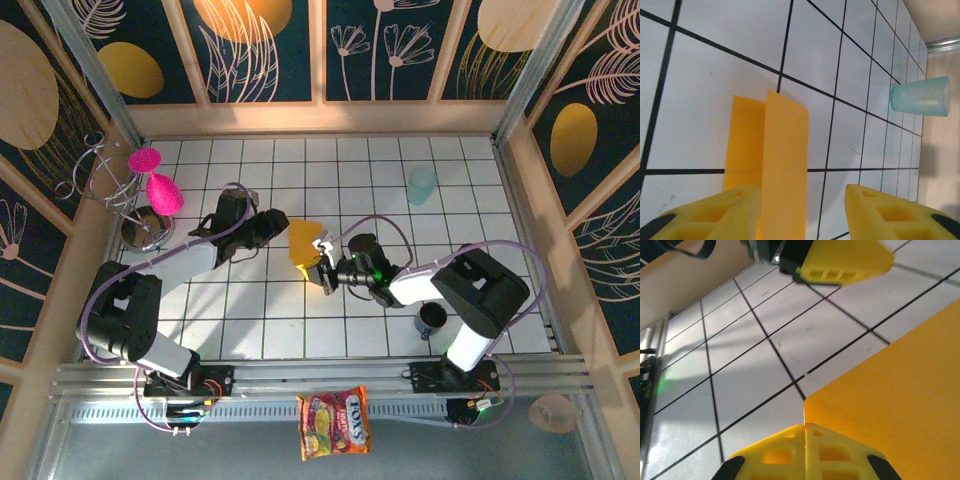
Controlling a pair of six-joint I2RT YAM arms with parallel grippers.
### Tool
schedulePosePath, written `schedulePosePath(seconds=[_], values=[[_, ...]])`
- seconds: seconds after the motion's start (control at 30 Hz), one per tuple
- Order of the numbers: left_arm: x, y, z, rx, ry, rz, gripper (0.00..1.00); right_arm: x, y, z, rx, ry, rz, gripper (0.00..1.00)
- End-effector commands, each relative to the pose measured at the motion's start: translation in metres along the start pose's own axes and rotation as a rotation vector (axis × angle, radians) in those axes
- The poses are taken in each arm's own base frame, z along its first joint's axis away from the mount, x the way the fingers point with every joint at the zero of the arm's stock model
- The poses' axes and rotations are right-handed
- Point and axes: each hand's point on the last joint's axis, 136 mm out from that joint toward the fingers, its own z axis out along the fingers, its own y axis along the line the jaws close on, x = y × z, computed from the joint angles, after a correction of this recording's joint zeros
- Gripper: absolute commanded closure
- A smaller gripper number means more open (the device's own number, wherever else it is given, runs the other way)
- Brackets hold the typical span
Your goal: Fold a paper plane with a square sheet of paper (pick it up from the middle)
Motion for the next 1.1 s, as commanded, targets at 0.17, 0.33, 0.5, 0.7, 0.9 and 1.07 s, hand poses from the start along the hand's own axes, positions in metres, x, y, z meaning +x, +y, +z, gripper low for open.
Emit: schedulePosePath(seconds=[0.17, 0.33, 0.5, 0.7, 0.9, 1.07], values=[[0.009, -0.004, 0.052, -0.081, 0.123, 0.132, 0.68, 0.005, 0.006, 0.000, -0.116, -0.015, 0.135, 1.00], [0.020, 0.008, 0.079, -0.155, 0.192, 0.176, 0.79, 0.006, -0.004, -0.002, -0.116, -0.026, 0.216, 1.00], [0.029, 0.037, 0.093, -0.267, 0.240, 0.190, 0.86, 0.008, -0.014, -0.004, -0.108, -0.030, 0.293, 1.00], [0.036, 0.055, 0.100, -0.329, 0.273, 0.204, 0.88, 0.012, -0.029, -0.003, -0.031, -0.017, 0.348, 1.00], [0.041, 0.069, 0.105, -0.375, 0.292, 0.212, 0.91, 0.016, -0.054, -0.007, 0.119, -0.011, 0.383, 1.00], [0.042, 0.071, 0.105, -0.382, 0.296, 0.219, 0.92, 0.018, -0.069, -0.009, 0.200, -0.007, 0.395, 1.00]])
